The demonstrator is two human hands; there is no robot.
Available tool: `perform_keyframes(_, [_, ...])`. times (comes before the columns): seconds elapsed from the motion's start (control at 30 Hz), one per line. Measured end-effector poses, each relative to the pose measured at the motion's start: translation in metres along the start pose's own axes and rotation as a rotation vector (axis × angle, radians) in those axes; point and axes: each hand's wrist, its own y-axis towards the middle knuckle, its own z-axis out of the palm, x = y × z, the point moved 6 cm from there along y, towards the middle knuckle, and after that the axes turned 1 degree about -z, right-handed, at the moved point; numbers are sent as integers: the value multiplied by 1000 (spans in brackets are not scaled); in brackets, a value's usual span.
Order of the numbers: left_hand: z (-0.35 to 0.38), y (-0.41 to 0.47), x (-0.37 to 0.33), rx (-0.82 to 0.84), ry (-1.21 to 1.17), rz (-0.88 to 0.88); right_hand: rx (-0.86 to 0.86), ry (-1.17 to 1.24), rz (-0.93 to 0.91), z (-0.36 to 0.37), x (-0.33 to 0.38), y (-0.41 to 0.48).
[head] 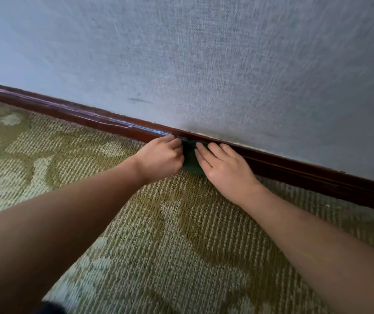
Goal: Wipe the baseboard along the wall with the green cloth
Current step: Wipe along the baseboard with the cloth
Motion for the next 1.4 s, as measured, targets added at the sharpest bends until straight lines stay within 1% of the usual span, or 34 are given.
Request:
perform_keyframes(0.2, [0,-15,10,-174,-82,-2,31,-15,61,-5,2,1])
perform_keyframes(0.3, [0,-23,12,-198,-127,4,46,-56,39,-12,0,1])
perform_keyframes(0.4, [4,-20,17,-198,-187,-56,78,-74,22,-15,0,6])
perform_keyframes(0.5, [5,-19,22,-247,-255,-73,140,-67,24,-13,1,9])
perform_keyframes(0.67, [11,-25,29,-336,-313,-26,304,-84,-88,-16,-6,9])
perform_keyframes(0.73, [14,-27,30,-352,-324,-18,371,-81,-89,-17,-7,11])
perform_keyframes(0.8, [15,-29,31,-362,-334,-27,404,-75,-70,-19,-7,14])
perform_keyframes(0.93, [17,-29,31,-345,-350,-52,415,-69,-31,-19,-3,13])
perform_keyframes(1.1, [14,-37,40,-293,-318,-57,436,-4,116,-13,9,20])
perform_keyframes(1.23, [19,-60,61,-178,-311,-148,464,-12,24,-3,29,52])
perform_keyframes(1.3, [21,-70,68,-129,-299,-201,463,15,19,2,36,65])
perform_keyframes(1.4, [21,-76,72,-107,-271,-237,449,31,29,6,41,73])
